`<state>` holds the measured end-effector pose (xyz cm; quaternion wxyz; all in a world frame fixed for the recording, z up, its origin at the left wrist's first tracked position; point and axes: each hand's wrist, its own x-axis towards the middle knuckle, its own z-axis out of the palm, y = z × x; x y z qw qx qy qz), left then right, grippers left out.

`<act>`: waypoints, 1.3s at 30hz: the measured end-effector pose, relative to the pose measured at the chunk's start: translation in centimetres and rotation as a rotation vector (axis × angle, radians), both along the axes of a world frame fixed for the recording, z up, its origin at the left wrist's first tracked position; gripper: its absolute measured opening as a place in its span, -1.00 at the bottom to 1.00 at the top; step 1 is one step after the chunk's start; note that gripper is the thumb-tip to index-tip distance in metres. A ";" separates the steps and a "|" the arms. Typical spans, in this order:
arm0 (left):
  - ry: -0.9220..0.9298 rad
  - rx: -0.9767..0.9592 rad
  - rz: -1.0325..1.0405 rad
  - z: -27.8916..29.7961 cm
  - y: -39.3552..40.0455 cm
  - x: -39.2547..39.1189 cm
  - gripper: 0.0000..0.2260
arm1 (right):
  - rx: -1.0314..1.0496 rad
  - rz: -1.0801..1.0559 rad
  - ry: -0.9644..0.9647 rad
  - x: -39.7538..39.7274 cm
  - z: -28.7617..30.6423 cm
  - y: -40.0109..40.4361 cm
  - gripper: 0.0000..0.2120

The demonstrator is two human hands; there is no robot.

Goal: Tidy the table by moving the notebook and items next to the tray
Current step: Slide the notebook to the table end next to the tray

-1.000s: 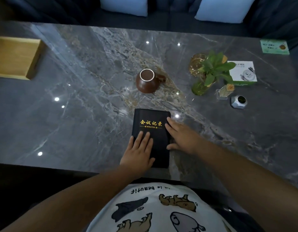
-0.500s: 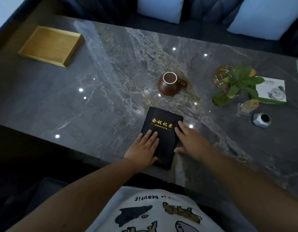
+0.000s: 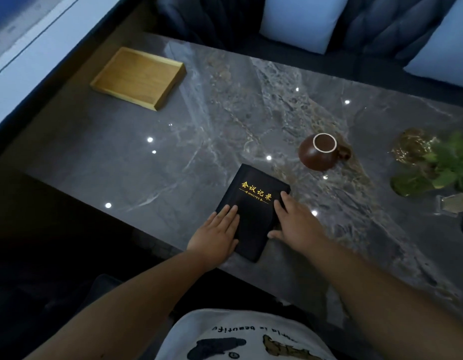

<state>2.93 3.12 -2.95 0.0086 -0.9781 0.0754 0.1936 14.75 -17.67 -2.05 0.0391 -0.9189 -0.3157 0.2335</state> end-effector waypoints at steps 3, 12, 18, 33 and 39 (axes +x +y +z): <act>-0.016 -0.029 0.010 -0.2 3.6 -0.1 -0.43 | -0.003 0.009 0.010 0.3 0.2 3.6 -0.11; -0.036 -0.077 0.035 -0.1 15.3 0.3 -0.42 | -0.011 -0.001 0.027 1.0 0.6 15.3 -0.13; -0.027 -0.091 0.084 -0.1 22.7 0.0 -0.42 | -0.029 0.037 0.029 1.3 0.9 23.3 -0.15; -0.117 -0.156 0.249 -1.0 37.9 -0.6 -0.40 | -0.041 0.123 -0.036 2.8 0.2 40.1 -0.14; -0.183 -0.226 0.280 -1.4 42.7 0.5 -0.41 | -0.015 0.126 -0.064 4.0 -0.7 44.7 -0.14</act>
